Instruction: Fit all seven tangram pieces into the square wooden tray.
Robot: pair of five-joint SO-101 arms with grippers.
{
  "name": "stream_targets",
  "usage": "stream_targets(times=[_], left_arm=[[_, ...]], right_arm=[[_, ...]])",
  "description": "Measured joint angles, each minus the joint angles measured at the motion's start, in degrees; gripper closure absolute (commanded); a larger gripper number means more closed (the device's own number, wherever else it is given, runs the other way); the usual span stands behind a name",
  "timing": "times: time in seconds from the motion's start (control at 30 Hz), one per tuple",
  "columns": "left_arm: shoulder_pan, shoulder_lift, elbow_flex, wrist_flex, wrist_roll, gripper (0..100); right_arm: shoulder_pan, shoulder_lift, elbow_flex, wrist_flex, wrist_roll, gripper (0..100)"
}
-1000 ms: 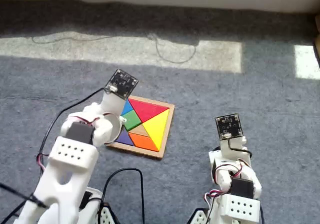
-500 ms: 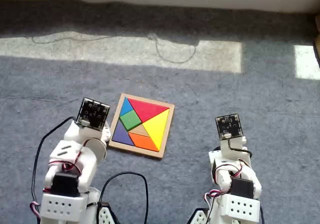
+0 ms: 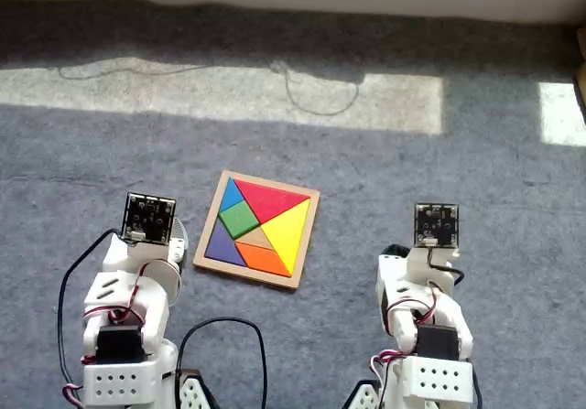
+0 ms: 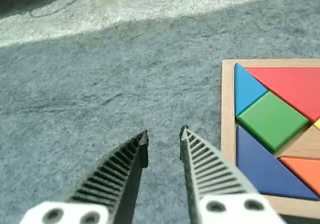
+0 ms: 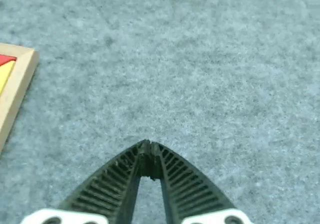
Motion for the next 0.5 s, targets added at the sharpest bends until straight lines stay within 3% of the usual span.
stream_targets(times=[0.5], left_arm=[[-1.1,0.0,0.9,2.5,0.0,85]], right_arm=[[-5.9,0.0,0.0,5.2,-0.2,99.0]])
